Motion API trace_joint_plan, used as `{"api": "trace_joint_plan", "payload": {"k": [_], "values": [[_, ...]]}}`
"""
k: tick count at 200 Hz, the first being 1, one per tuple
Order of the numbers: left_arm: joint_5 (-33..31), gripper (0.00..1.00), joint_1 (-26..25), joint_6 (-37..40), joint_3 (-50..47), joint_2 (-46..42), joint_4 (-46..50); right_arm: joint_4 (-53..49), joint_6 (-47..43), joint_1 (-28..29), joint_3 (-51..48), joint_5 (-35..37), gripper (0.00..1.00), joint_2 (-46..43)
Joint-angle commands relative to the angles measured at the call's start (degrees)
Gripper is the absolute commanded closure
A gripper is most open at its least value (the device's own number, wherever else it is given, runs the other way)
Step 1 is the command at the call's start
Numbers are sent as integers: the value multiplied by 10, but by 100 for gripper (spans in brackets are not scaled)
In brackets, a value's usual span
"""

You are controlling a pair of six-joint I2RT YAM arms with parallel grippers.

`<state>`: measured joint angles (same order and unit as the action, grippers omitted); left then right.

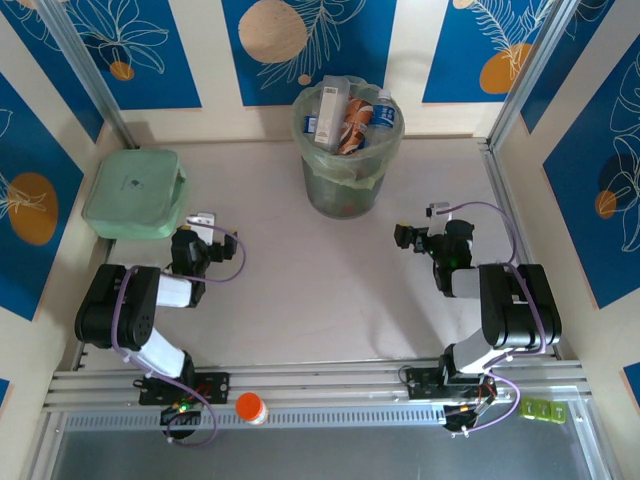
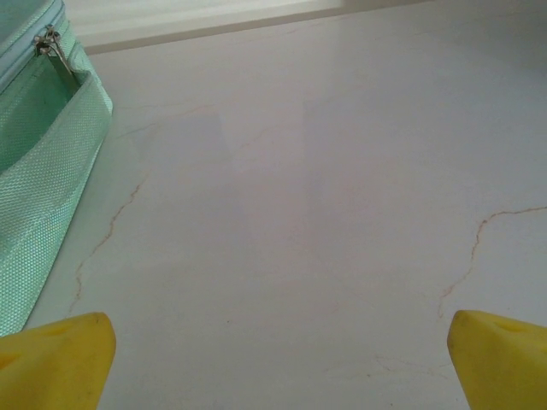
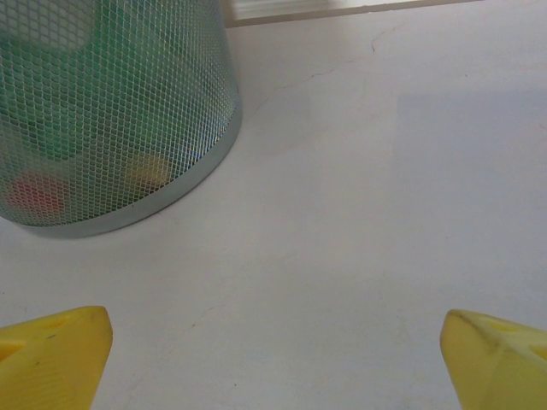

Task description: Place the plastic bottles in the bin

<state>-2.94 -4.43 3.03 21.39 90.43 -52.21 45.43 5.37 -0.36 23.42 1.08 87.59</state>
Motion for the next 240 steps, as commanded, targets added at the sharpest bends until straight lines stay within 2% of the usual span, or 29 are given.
{"api": "trace_joint_plan", "payload": {"k": [1, 240], "values": [[15, 1, 8, -2, 3, -7, -11, 4, -5, 3, 6, 16, 1, -4], [11, 1, 6, 0, 4, -7, -11, 3, -1, -3, 8, 2, 1, -5]]}}
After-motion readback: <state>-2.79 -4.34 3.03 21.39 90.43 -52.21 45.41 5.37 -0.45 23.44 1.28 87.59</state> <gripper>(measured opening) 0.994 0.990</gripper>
